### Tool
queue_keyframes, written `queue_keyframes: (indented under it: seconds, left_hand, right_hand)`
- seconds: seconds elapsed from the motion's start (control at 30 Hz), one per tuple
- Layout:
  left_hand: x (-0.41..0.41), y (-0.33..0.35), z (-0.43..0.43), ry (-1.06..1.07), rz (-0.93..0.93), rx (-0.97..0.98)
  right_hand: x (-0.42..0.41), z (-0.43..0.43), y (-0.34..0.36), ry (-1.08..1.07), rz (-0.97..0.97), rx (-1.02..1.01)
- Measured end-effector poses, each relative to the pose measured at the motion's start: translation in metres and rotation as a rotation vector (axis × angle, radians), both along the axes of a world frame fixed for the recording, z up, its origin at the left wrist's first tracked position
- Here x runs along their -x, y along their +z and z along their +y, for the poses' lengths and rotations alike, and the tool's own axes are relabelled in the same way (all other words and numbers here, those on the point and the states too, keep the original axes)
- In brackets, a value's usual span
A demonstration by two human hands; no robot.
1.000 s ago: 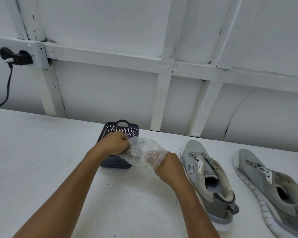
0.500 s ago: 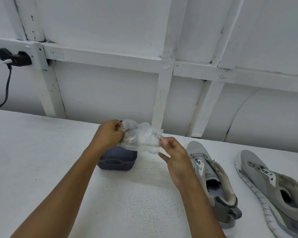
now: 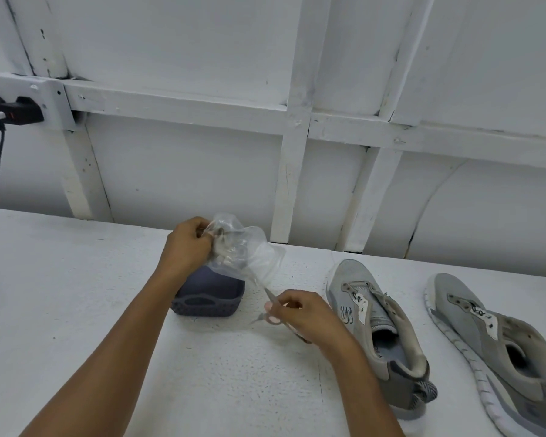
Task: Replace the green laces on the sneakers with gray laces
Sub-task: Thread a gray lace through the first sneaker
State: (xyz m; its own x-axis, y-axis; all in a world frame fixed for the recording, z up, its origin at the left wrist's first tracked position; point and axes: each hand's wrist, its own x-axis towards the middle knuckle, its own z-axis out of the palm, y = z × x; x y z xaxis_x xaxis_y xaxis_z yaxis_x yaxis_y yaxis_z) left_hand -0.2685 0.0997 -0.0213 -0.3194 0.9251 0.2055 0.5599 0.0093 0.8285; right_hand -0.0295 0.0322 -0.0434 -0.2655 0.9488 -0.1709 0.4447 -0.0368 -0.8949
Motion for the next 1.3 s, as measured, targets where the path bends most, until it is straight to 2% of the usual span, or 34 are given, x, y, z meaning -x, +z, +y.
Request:
queue_keyframes:
  seconds: [0.13,0.3,0.37,0.43,0.5,0.6,0.67,0.73,0.8,0.9,0.97,1.07,1.13,1.3]
  left_hand:
    - [0.001,-0.004,0.000,-0.029,0.021,0.031]
    - [0.005,-0.008,0.000,0.004,0.069,0.076]
    - [0.006,-0.008,0.001,0.022,0.120,0.105]
    - [0.005,-0.008,0.002,0.035,0.176,0.129]
    - [0.003,-0.008,0.001,0.032,0.218,0.149]
    - [-0.001,-0.008,-0.001,0.002,0.242,0.165]
    - [-0.005,-0.005,-0.004,-0.021,0.247,0.156]
    - [-0.008,-0.001,-0.008,-0.065,0.261,0.124]
    - [-0.008,0.004,-0.012,-0.150,0.240,0.064]
    - [-0.004,0.011,-0.020,-0.355,0.168,0.053]
    - [-0.002,0.017,-0.026,-0.512,0.228,0.110]
    - [-0.008,0.021,-0.035,-0.688,0.412,0.177]
    - [-0.012,0.018,-0.037,-0.669,0.505,0.180]
    - [-0.018,0.014,-0.033,-0.527,0.495,0.124]
  right_hand:
    - [0.003,0.003,0.000,-0.177,0.356,0.025]
    - [-0.006,0.006,0.007,-0.252,1.056,0.145]
    - [-0.010,0.006,0.008,-0.286,1.158,0.187]
    - [-0.011,0.008,0.007,-0.325,1.097,0.200]
    - [-0.011,0.010,0.003,-0.321,0.924,0.212]
    - [-0.009,0.007,0.000,-0.230,0.473,0.189]
    - [-0.005,0.003,0.001,-0.088,0.205,0.150]
    - [0.001,-0.001,-0.001,0.081,0.077,0.128]
    - [0.006,-0.002,-0.006,0.118,0.038,0.115]
    - [0.011,-0.002,-0.006,0.056,0.101,0.077]
    - [0.012,0.000,-0.004,-0.032,0.240,0.059]
    - [0.010,0.004,-0.001,-0.178,0.434,0.038]
    - [0.008,0.005,0.002,-0.230,0.590,0.044]
    - [-0.002,0.000,0.010,-0.245,0.898,0.052]
